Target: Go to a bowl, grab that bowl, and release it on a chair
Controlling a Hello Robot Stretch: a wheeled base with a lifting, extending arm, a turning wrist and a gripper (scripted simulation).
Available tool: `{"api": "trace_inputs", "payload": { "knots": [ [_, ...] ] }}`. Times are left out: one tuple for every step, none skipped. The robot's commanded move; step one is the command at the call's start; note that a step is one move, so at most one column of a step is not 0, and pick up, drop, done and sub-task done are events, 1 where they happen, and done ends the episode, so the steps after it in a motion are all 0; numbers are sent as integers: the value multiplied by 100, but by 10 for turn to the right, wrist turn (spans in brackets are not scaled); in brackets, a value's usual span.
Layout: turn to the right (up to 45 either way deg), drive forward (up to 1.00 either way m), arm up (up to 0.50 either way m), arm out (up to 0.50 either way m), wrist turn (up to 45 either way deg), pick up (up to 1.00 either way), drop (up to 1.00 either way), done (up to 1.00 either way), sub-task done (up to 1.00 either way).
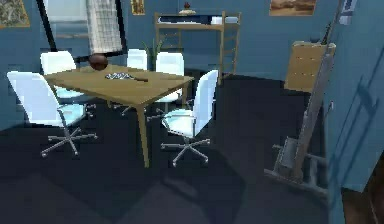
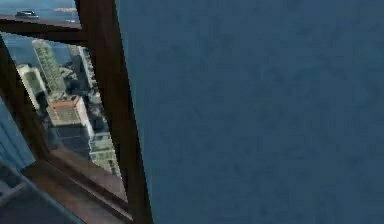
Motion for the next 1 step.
{"api": "trace_inputs", "payload": {
  "knots": [
    [120, 0, 0, 0, 0, 0, 0, 0, 0]
  ]
}}
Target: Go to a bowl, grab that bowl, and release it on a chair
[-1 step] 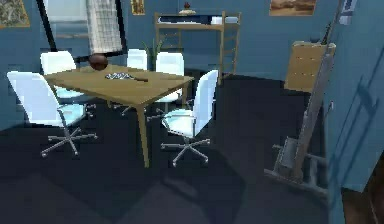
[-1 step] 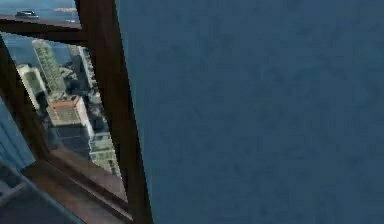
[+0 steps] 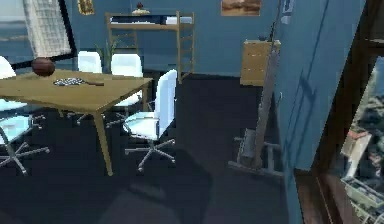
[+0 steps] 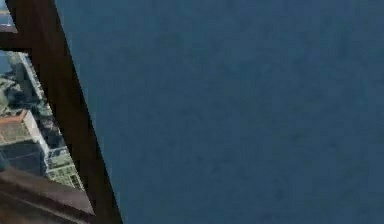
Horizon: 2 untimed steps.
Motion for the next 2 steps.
{"api": "trace_inputs", "payload": {
  "knots": [
    [0, 100, 0, 0, 0, 0, 0, 0, 0],
    [30, 0, 0, 0, 0, 0, 0, 0, 0]
  ]
}}
